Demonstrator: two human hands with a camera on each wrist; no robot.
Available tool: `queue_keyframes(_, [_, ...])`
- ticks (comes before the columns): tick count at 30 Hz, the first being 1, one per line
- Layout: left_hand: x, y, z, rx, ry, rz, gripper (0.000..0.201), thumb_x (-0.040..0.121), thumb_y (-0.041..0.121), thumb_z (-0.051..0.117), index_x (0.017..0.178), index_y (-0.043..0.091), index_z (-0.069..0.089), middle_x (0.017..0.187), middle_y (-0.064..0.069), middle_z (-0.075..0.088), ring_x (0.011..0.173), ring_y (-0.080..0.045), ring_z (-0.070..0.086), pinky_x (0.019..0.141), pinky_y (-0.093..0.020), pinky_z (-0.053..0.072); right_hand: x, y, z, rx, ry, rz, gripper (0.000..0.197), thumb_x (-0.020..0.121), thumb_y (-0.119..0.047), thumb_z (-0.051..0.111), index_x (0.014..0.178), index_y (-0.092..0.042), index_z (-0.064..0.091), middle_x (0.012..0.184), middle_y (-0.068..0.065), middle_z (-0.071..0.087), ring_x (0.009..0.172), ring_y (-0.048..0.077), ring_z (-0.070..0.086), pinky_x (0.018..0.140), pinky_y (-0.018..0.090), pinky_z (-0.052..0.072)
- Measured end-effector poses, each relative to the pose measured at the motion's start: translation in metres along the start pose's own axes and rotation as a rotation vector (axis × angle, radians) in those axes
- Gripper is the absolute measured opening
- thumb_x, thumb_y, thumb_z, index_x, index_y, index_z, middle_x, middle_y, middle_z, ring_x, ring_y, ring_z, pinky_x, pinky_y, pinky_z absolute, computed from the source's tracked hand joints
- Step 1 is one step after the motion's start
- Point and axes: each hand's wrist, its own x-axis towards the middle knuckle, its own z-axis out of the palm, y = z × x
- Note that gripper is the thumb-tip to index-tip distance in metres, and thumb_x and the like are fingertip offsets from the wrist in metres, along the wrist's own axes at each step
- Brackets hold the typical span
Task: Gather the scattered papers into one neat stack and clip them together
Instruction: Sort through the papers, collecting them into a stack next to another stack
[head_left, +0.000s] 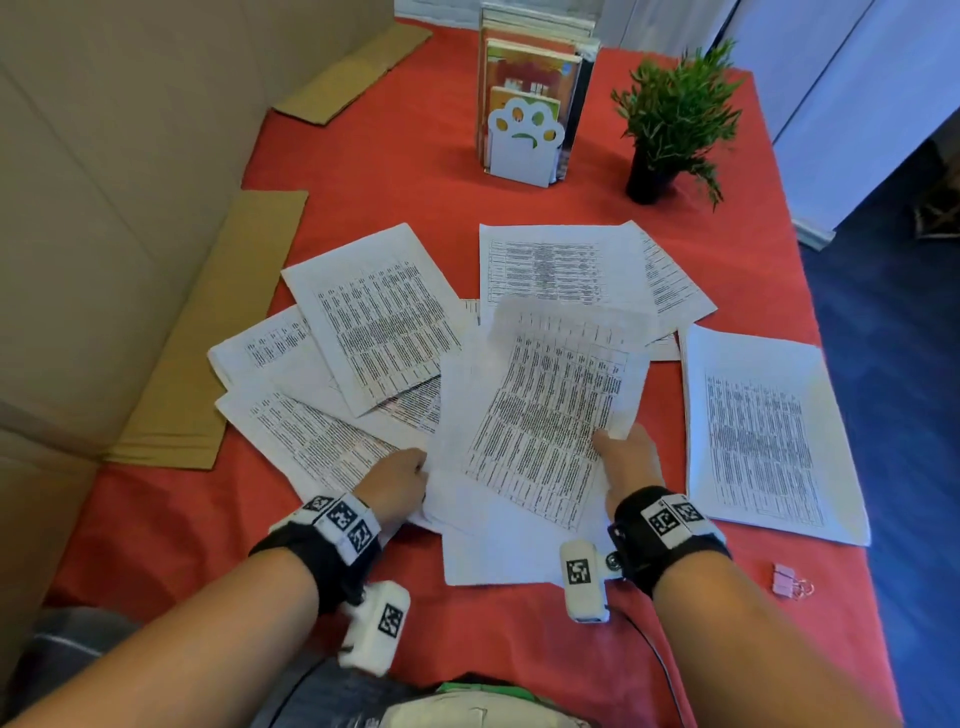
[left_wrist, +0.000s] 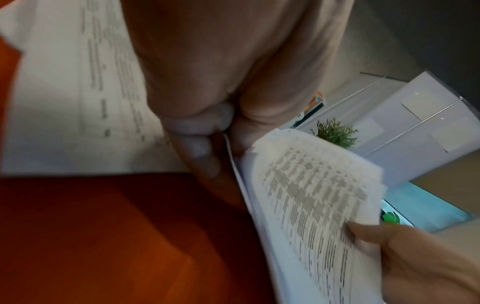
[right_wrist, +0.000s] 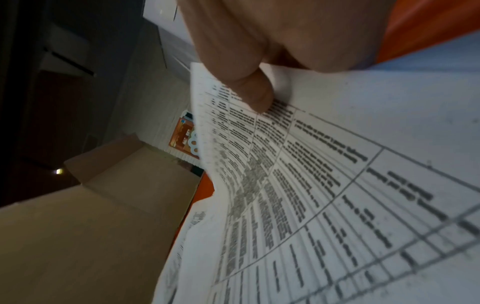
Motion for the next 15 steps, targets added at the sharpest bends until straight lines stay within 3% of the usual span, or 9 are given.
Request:
queue_keyframes(2, [-0.002, -0.003, 0.005, -0.033, -0.008, -0.003, 0.015, 0.092, 0.010, 0.041, 0.084, 0.010, 0.053, 0.090, -0.004, 0.055, 0.089, -0.021, 0.050, 0.067, -0.026, 0.035, 0.000, -0.001, -0.001, -0.073, -0.016, -0.044, 0.025, 0.086, -0.005, 0.057, 0.105, -0.021, 0.054, 0.104, 0.009, 0.065, 0.096, 0.029, 0.063, 0.092, 0.050, 0.051])
queue_keyframes(3, [-0.004, -0.003, 0.003, -0.080, 0.053, -0.017, 0.017, 0.092, 0.011, 0.041, 0.083, 0.010, 0.056, 0.089, -0.001, 0.056, 0.088, -0.020, 0.051, 0.067, -0.025, 0.036, -0.002, -0.003, -0.004, -0.102, -0.005, -0.065, 0.028, 0.085, -0.003, 0.057, 0.105, -0.022, 0.052, 0.101, 0.007, 0.064, 0.094, 0.029, 0.063, 0.090, 0.049, 0.052])
queue_keyframes(6, [-0.005, -0.009, -0.019, -0.280, 0.465, -0.121, 0.016, 0.091, 0.019, 0.047, 0.086, 0.012, 0.061, 0.090, -0.003, 0.062, 0.071, -0.015, 0.055, 0.071, -0.028, 0.044, -0.004, -0.004, -0.012, -0.124, 0.036, -0.107, 0.039, 0.083, 0.004, 0.050, 0.112, -0.022, 0.047, 0.094, 0.000, 0.060, 0.088, 0.024, 0.062, 0.083, 0.043, 0.054])
queue_keyframes(8, [0.001, -0.012, -0.040, -0.442, 0.653, -0.252, 0.021, 0.089, 0.022, 0.052, 0.099, 0.007, 0.062, 0.104, -0.014, 0.064, 0.079, -0.024, 0.062, 0.078, -0.034, 0.051, -0.003, -0.002, -0.017, -0.135, 0.043, -0.121, 0.042, 0.082, 0.008, 0.048, 0.114, -0.019, 0.050, 0.093, -0.001, 0.061, 0.086, 0.022, 0.062, 0.078, 0.037, 0.054])
queue_keyframes(10, [0.013, -0.018, -0.056, -0.583, 0.649, -0.412, 0.044, 0.086, 0.028, 0.055, 0.124, 0.007, 0.053, 0.129, -0.020, 0.054, 0.104, -0.037, 0.060, 0.090, -0.038, 0.049, -0.002, -0.001, -0.020, -0.149, 0.008, -0.113, 0.036, 0.083, 0.011, 0.049, 0.101, -0.019, 0.056, 0.091, 0.001, 0.064, 0.081, 0.018, 0.062, 0.069, 0.029, 0.051])
queue_keyframes(11, [0.019, -0.019, -0.062, -0.642, 0.615, -0.464, 0.052, 0.083, 0.032, 0.056, 0.130, 0.011, 0.047, 0.132, -0.019, 0.053, 0.107, -0.038, 0.059, 0.095, -0.039, 0.048, -0.002, 0.000, -0.022, -0.154, -0.012, -0.108, 0.036, 0.083, 0.012, 0.050, 0.094, -0.022, 0.057, 0.087, 0.000, 0.064, 0.079, 0.015, 0.061, 0.064, 0.024, 0.048])
queue_keyframes(13, [0.034, -0.026, -0.068, -0.689, 0.545, -0.489, 0.061, 0.071, 0.041, 0.058, 0.127, 0.023, 0.046, 0.126, -0.015, 0.058, 0.099, -0.038, 0.063, 0.093, -0.045, 0.051, 0.000, 0.004, -0.022, -0.160, -0.032, -0.104, 0.034, 0.083, 0.012, 0.050, 0.089, -0.020, 0.058, 0.082, 0.000, 0.063, 0.077, 0.017, 0.060, 0.060, 0.021, 0.044])
queue_keyframes(15, [0.044, -0.026, -0.069, -0.633, 0.474, -0.466, 0.053, 0.067, 0.045, 0.056, 0.117, 0.026, 0.057, 0.123, -0.012, 0.061, 0.096, -0.036, 0.063, 0.092, -0.044, 0.052, 0.000, 0.005, -0.022, -0.164, -0.052, -0.099, 0.030, 0.083, 0.011, 0.049, 0.086, -0.017, 0.060, 0.081, 0.004, 0.062, 0.078, 0.021, 0.058, 0.061, 0.023, 0.045])
